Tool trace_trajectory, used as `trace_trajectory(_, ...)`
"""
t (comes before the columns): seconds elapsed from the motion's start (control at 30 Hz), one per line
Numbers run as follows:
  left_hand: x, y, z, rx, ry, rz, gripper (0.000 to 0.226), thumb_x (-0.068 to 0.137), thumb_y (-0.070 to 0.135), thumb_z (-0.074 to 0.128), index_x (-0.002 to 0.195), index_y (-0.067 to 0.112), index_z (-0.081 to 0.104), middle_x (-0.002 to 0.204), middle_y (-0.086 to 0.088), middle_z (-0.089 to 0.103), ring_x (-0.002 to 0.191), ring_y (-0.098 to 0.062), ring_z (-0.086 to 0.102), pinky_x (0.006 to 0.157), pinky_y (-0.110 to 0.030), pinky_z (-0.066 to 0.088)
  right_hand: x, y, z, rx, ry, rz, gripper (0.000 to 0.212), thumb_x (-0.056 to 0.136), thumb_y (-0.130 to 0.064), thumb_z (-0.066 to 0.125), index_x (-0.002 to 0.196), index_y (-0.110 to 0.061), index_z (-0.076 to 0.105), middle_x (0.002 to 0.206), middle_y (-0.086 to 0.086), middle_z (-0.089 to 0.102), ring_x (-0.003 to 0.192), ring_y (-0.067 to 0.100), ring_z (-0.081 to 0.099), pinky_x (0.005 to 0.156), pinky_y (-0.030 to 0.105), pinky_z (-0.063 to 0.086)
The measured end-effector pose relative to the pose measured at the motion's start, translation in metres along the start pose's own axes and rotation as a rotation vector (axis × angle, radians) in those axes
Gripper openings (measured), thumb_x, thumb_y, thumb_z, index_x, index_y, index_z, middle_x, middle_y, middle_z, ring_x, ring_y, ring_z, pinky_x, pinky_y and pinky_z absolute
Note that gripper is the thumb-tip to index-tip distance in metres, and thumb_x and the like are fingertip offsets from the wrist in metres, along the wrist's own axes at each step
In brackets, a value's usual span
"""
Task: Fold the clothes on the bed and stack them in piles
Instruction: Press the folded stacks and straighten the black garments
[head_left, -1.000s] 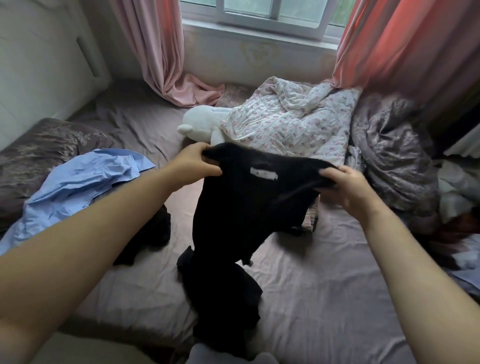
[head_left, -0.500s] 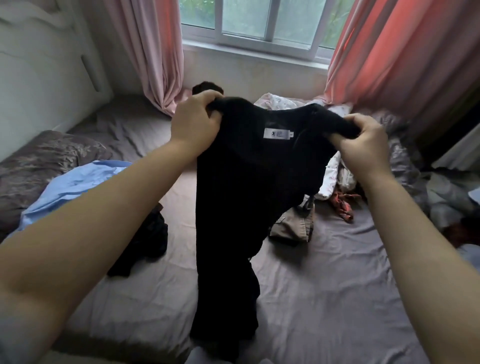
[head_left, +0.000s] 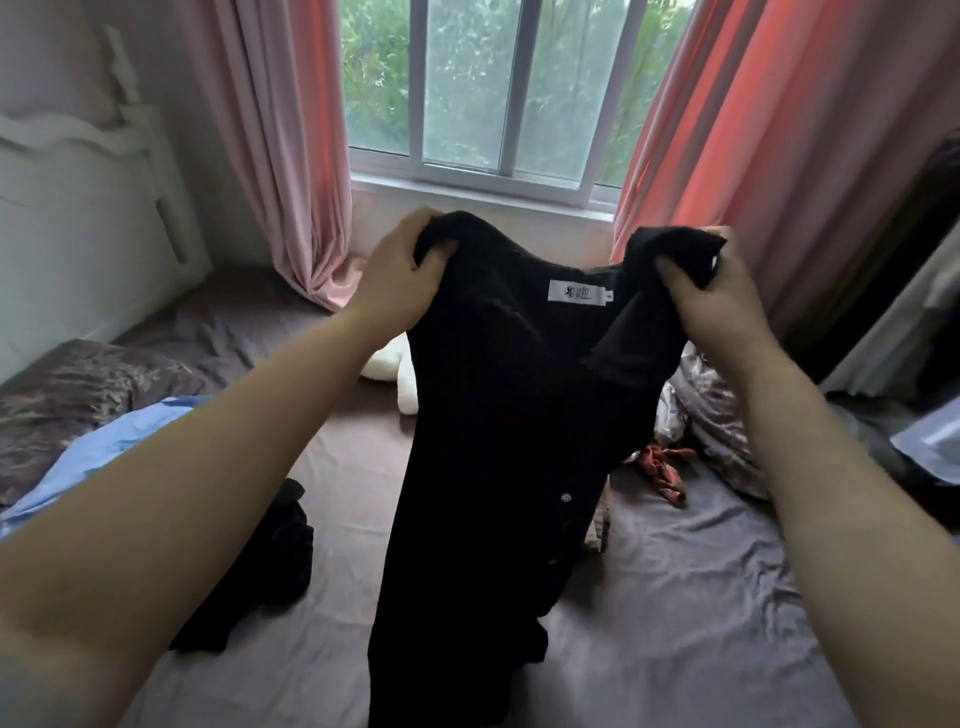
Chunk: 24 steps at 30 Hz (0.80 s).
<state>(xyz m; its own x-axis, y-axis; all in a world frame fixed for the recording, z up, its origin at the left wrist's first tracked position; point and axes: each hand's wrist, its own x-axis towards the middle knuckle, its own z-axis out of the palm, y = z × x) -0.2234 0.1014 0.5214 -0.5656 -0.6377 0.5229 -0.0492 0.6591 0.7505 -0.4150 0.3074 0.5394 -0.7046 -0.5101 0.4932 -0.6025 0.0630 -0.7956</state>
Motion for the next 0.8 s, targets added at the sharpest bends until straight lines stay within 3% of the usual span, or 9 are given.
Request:
trace_trajectory(0.1,0.012,0.015,-0.01,0.028,-0.029,0.039,0.021,0.094,0.014,0.053,0.114,0.013,0.059,0.099,0.006,0.058,0.09,-0.007,0.052,0.071,0.001,0.036,0.008,-0.013,-0.007,-0.038,-0.107,-0.003,0.036,0.079,-0.019,0.077,0.101,-0.027,0.05,0.102,0.003,0.061,0.094,0.015,0.058,0.089,0.035,0.051)
trace_trajectory(0.27,0.024,0.037,-0.027,-0.054,-0.001,0.068,0.016,0.086,0.017,0.065,0.099,0.026,0.063,0.088,0.02,0.061,0.084,0.004,0.057,0.073,-0.004,0.043,0.015,-0.031,-0.016,-0.11,-0.227,-0.034,0.05,0.07,-0.014,0.084,0.096,-0.036,0.046,0.109,0.005,0.057,0.096,0.016,0.057,0.087,0.031,0.051)
trace_trajectory(0.37,0.024,0.052,-0.031,-0.087,0.008,0.118,0.019,0.081,0.016,0.071,0.095,0.027,0.065,0.086,0.021,0.062,0.081,0.01,0.058,0.074,-0.007,0.046,0.012,-0.04,-0.017,-0.179,-0.237,-0.114,0.05,0.071,-0.019,0.084,0.09,-0.04,0.043,0.103,0.001,0.056,0.087,0.014,0.054,0.081,0.033,0.051)
trace_trajectory(0.57,0.014,0.072,-0.029,-0.04,-0.049,0.229,0.018,0.079,0.016,0.072,0.092,0.028,0.067,0.084,0.021,0.064,0.082,0.007,0.06,0.076,-0.012,0.049,0.005,-0.061,-0.02,-0.415,-0.303,-0.237,0.043,0.077,-0.026,0.079,0.099,-0.025,0.042,0.094,0.002,0.05,0.081,0.018,0.045,0.065,0.025,0.038)
trace_trajectory(0.8,-0.001,0.073,-0.029,-0.013,-0.094,0.219,0.017,0.079,0.014,0.07,0.093,0.025,0.068,0.084,0.017,0.066,0.081,0.004,0.061,0.078,-0.021,0.051,-0.008,-0.081,-0.02,-0.496,-0.308,-0.21,0.04,0.079,-0.031,0.077,0.1,-0.026,0.043,0.088,-0.004,0.051,0.076,0.012,0.049,0.058,0.011,0.034)
